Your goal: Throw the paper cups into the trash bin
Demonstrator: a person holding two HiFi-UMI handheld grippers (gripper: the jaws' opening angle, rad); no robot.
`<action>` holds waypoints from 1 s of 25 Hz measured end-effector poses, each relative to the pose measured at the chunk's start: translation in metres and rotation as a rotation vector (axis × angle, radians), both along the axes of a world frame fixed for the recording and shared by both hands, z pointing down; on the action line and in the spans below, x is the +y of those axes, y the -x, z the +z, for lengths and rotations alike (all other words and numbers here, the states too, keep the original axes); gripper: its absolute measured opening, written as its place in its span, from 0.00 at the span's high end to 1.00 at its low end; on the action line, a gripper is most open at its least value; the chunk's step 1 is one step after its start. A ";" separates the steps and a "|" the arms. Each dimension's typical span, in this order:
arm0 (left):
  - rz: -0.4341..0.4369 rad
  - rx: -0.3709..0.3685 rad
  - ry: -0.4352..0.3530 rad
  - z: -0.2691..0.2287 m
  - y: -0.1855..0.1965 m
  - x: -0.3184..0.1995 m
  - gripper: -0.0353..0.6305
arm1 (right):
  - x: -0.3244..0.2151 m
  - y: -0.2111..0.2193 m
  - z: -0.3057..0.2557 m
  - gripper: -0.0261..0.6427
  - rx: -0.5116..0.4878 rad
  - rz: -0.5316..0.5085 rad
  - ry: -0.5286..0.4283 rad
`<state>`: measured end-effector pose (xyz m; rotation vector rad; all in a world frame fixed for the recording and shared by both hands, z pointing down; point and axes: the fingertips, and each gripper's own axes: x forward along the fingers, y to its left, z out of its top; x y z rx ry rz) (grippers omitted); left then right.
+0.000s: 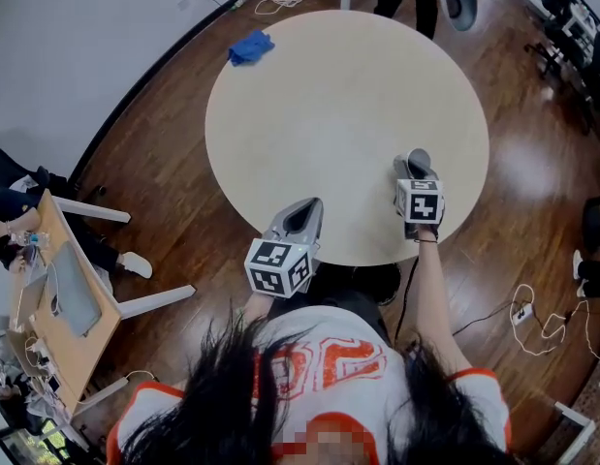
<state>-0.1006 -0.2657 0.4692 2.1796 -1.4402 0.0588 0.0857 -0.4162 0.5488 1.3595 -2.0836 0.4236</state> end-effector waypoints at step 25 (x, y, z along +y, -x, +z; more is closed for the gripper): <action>0.249 0.015 -0.023 -0.003 -0.029 0.104 0.95 | 0.248 0.046 -0.025 0.92 -0.216 0.148 0.021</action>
